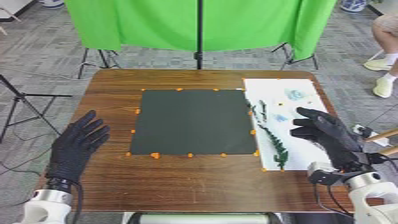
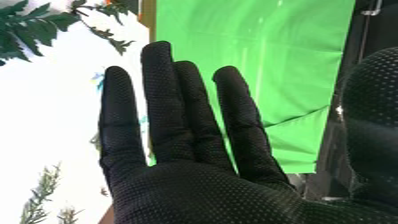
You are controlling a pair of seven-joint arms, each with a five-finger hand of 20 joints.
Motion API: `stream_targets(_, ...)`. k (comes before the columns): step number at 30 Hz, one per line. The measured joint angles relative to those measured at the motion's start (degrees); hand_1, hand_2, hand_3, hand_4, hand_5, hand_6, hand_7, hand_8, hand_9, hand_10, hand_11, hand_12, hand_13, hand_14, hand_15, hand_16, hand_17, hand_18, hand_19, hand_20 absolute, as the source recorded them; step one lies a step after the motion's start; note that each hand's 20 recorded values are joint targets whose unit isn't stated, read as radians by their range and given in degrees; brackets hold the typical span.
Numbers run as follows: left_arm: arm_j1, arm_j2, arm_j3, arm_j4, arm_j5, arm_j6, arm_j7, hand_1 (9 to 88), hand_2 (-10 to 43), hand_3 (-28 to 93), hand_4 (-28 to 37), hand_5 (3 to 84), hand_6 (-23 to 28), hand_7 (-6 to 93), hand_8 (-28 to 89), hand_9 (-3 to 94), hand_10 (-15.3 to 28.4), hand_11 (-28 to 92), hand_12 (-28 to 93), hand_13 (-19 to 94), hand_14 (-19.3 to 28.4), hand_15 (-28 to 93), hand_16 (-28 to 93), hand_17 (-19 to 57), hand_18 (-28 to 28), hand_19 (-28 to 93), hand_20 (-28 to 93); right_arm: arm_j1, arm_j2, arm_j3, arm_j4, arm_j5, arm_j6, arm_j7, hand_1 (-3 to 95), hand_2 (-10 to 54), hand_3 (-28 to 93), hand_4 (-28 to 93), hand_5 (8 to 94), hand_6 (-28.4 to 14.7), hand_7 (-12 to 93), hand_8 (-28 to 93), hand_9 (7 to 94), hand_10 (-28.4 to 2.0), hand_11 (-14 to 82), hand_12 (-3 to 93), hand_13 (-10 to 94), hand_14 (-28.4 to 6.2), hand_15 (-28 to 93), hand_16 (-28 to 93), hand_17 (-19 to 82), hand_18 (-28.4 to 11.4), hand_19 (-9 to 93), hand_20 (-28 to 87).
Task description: Arrange flowers
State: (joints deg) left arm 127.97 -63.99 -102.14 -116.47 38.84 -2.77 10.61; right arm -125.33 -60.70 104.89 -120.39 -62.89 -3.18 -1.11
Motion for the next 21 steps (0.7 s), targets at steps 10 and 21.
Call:
stream_targets(10,1.00,-0.41,-0.07,-0.22,0.47,-0.19,-0.08,24.3,-1.3,68,-27.2,31.1,3.7,20.3,-9,27.5,12.0,25,17,23,13.9,39,1,-7.8,21.0,51,10,0.60,-0.22,-2.18,0.01,-1.01,3.27,-0.15,23.1,-9.4,81,-28,40.8,-2.5,31,-18,43.1,-13.5,24.7,19.4,28,-8.6,8,29,5,-18.0,44,18)
stream_targets(21,0.52,-1.01,-0.30,-0.18,0.43,-0.20,-0.71,24.3,-1.3,68,-27.2,31.4,3.8,20.2,-9,27.8,12.0,25,17,24,14.0,39,1,-8.0,20.9,51,10,1.31,-0.37,-3.33,0.18,-1.56,4.60,-0.50,25.3,-7.1,80,-28,40.2,-2.4,31,-18,42.7,-12.8,20.3,18.6,40,-10.6,32,20,10,-20.3,53,22)
